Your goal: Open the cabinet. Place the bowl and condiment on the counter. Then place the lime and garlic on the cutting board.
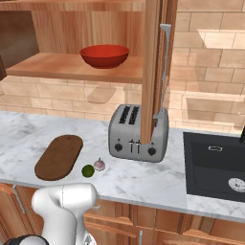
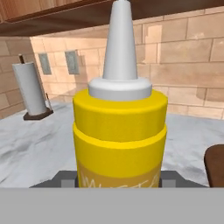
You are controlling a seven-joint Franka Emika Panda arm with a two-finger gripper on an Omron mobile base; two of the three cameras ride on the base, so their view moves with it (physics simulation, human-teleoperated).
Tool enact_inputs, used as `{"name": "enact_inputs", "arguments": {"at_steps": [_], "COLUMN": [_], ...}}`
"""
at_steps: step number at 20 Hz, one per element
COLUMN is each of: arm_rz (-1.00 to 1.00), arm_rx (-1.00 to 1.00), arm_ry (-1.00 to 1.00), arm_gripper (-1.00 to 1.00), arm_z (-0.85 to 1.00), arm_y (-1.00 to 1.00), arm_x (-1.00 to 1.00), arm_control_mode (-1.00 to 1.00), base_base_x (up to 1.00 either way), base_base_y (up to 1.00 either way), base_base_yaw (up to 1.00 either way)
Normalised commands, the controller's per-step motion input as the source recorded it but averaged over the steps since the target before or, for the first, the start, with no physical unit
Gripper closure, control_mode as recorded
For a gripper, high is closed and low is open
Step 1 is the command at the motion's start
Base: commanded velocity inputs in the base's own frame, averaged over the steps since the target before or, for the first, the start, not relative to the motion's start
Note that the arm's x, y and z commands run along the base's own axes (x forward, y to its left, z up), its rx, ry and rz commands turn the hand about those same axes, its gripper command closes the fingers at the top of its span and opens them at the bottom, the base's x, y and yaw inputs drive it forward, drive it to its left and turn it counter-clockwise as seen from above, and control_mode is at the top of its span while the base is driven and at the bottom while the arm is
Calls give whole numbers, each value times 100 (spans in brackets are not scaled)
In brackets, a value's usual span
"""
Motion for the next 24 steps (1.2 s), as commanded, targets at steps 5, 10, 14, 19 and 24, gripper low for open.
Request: {"name": "enact_inputs", "arguments": {"at_steps": [5, 10, 14, 19, 24], "arm_rz": [2, 0, 0, 0, 0], "arm_rx": [0, 3, 3, 3, 3], "arm_ry": [0, 0, 0, 1, 0], "arm_gripper": [100, 100, 100, 100, 100], "arm_z": [-19, -3, 0, -2, -9], "arm_y": [30, 40, 31, 21, 6], "arm_x": [4, 7, 5, 5, 4], "arm_control_mode": [-100, -100, -100, -100, -100], "base_base_x": [0, 0, 0, 0, 0], "base_base_y": [0, 0, 0, 0, 0], "base_base_yaw": [0, 0, 0, 0, 0]}}
